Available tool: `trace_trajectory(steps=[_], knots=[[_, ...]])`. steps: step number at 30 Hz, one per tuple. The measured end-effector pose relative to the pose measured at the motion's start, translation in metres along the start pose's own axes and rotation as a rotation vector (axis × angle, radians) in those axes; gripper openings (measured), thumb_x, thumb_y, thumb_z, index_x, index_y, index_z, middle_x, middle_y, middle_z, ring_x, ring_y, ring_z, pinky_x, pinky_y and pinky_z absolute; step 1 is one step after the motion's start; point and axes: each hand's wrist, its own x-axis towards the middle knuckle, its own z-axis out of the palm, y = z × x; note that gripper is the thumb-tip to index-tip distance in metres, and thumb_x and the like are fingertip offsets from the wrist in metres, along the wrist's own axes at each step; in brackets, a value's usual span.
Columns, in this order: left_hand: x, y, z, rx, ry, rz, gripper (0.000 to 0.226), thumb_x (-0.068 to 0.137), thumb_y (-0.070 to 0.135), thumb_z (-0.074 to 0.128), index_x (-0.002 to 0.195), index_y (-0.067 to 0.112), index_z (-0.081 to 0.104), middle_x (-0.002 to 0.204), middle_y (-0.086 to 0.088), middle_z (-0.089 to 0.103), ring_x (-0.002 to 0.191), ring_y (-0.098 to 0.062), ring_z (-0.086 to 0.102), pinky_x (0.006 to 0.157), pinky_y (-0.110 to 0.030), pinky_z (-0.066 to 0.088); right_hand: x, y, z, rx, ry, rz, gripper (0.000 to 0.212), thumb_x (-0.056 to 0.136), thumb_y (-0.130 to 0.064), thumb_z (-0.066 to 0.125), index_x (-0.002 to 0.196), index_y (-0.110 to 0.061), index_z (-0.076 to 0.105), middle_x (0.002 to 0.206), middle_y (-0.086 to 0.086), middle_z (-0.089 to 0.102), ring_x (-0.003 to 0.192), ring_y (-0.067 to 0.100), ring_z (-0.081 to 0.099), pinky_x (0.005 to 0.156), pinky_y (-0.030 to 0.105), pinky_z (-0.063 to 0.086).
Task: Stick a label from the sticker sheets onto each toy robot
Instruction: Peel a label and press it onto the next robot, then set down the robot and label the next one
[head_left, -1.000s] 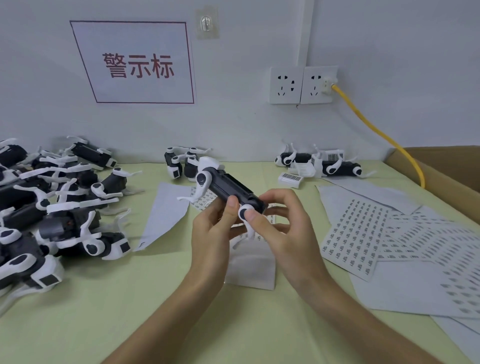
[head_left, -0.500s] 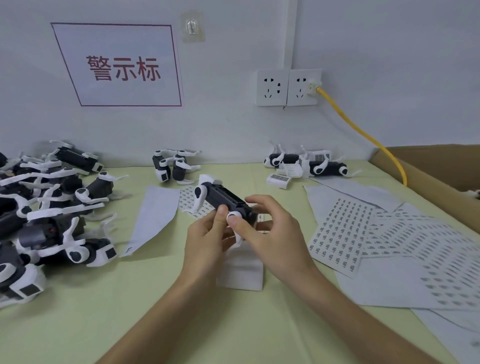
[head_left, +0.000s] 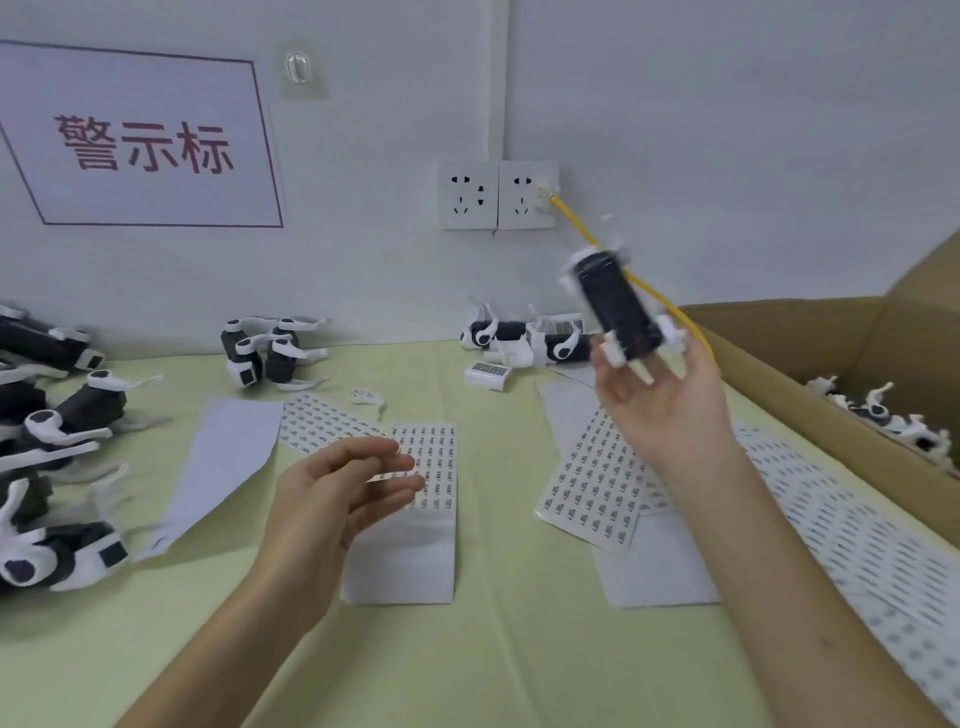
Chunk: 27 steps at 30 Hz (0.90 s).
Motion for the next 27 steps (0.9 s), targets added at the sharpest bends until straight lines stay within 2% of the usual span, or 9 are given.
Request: trace_trajectory(steps=[2,5,9,13,17,19,22,24,27], knots=[[0.0,-0.002,0.001,0.002,-0.001,-0.007,0.022,0.101,-0.009,0.048,0.1,-0.003,0.069,0.087,-0.018,0.077,0.077,-0.03,0.078,0.063,-0.024,0.061,0.004,-0.031,-0.011,0.321,-0.1,-0.181,0.055,0.108,-0.044,0.037,0.139,0.0,0.05,0.126,0.028,0.064,0.108,0.039,0.071,0.089,0.042,0.058],[-0.001,-0.003,0.002,0.009,-0.007,-0.006,0.022,0.101,-0.009,0.048,0.099,-0.004,0.069,0.086,-0.018,0.077,0.075,-0.03,0.077,0.063,-0.025,0.061,0.01,-0.053,-0.032,0.31,-0.053,-0.285,0.055,0.111,-0.04,0.025,0.152,-0.004,0.034,0.135,0.024,0.06,0.118,0.035,0.066,0.099,0.041,0.053],[-0.001,-0.004,0.002,0.065,-0.013,0.02,0.024,0.101,-0.008,0.049,0.095,-0.001,0.071,0.087,-0.017,0.076,0.071,-0.027,0.074,0.062,-0.025,0.061,0.017,-0.029,-0.035,-0.03,0.19,-0.208,0.028,0.106,-0.021,0.043,0.125,-0.007,0.059,0.124,0.015,0.07,0.094,0.023,0.077,0.078,0.028,0.056],[0.001,-0.008,0.001,0.238,0.0,0.113,0.03,0.099,-0.01,0.048,0.088,0.003,0.073,0.082,-0.014,0.076,0.062,-0.022,0.068,0.058,-0.025,0.059,0.031,0.005,-0.024,-0.463,0.296,-0.197,0.013,0.099,-0.01,0.058,0.109,-0.009,0.066,0.109,0.012,0.074,0.077,0.02,0.075,0.068,0.025,0.054],[0.001,-0.018,0.005,0.491,-0.04,0.194,0.036,0.093,-0.014,0.047,0.079,0.006,0.073,0.076,-0.009,0.075,0.058,-0.019,0.066,0.058,-0.027,0.056,0.064,0.029,-0.013,-0.923,0.235,-0.242,0.038,0.101,-0.018,0.061,0.138,-0.012,0.051,0.109,0.0,0.065,0.084,0.022,0.073,0.072,0.031,0.056],[0.0,-0.022,0.009,0.603,-0.05,0.243,0.038,0.089,-0.014,0.046,0.076,0.01,0.072,0.074,-0.005,0.074,0.056,-0.016,0.065,0.058,-0.025,0.053,0.085,0.031,-0.009,-1.165,0.187,-0.338,0.053,0.101,-0.023,0.061,0.149,-0.014,0.04,0.132,0.003,0.061,0.104,0.026,0.069,0.089,0.04,0.057],[-0.001,-0.022,0.011,0.636,-0.042,0.257,0.038,0.087,-0.013,0.046,0.074,0.013,0.071,0.073,-0.002,0.074,0.053,-0.015,0.064,0.054,-0.02,0.049,0.118,0.029,-0.006,-1.455,0.118,-0.371,0.079,0.099,-0.021,0.065,0.161,-0.015,0.016,0.162,0.007,0.033,0.141,0.031,0.044,0.114,0.047,0.04],[0.0,-0.021,0.01,0.606,-0.029,0.239,0.038,0.087,-0.013,0.045,0.073,0.012,0.071,0.072,-0.002,0.074,0.052,-0.015,0.063,0.052,-0.021,0.049,0.135,0.029,-0.005,-1.446,0.069,-0.304,0.085,0.097,-0.019,0.067,0.162,-0.017,0.012,0.162,0.005,0.03,0.139,0.028,0.045,0.107,0.044,0.047],[0.003,-0.022,0.009,0.586,-0.026,0.223,0.038,0.087,-0.014,0.045,0.073,0.011,0.071,0.071,-0.003,0.073,0.051,-0.016,0.062,0.051,-0.022,0.049,0.151,0.029,-0.005,-1.405,0.07,-0.306,0.068,0.096,-0.013,0.068,0.154,-0.011,0.033,0.146,0.009,0.045,0.113,0.022,0.056,0.09,0.04,0.055]])
